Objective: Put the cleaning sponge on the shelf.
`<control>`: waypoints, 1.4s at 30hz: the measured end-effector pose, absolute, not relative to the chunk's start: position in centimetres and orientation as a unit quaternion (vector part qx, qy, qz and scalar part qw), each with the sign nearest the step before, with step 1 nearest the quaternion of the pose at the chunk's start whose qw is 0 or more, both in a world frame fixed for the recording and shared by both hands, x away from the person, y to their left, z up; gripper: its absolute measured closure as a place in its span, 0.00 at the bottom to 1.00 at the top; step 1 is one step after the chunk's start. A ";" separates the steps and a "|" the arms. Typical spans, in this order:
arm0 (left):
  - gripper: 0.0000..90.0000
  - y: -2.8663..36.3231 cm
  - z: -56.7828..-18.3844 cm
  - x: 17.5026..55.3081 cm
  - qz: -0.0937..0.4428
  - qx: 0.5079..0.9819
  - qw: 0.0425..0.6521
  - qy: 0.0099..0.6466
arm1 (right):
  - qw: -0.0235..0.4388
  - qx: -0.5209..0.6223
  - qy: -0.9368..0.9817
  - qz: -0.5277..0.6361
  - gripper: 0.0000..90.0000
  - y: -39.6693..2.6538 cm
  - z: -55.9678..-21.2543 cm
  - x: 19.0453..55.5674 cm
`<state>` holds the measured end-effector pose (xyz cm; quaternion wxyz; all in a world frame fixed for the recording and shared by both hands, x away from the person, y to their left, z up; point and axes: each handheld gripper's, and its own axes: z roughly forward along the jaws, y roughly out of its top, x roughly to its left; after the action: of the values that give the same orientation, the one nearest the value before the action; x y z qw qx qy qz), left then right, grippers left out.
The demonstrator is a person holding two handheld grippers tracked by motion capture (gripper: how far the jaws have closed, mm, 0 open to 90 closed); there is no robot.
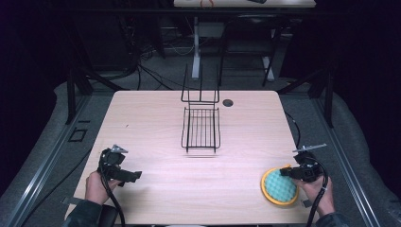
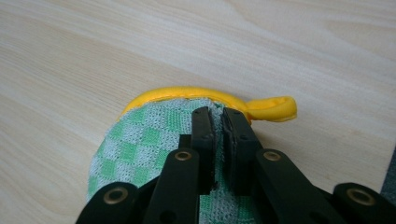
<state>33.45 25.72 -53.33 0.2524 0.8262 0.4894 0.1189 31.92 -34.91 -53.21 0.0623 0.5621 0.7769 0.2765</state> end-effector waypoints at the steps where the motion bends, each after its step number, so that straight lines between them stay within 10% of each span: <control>1: 0.00 25.7 -53.3 33.4 0.120 0.826 0.254 0.489 | 0.061 0.563 0.776 0.278 0.94 -34.9 -53.0 31.9; 42: 0.00 25.7 -53.4 33.4 0.122 0.826 0.256 0.487 | 0.119 0.512 0.782 0.334 0.95 -32.7 -47.2 32.0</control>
<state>33.41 25.67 -53.36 0.2557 0.8259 0.4874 0.1225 32.03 -32.74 -47.19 0.1195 0.5124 0.7821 0.3338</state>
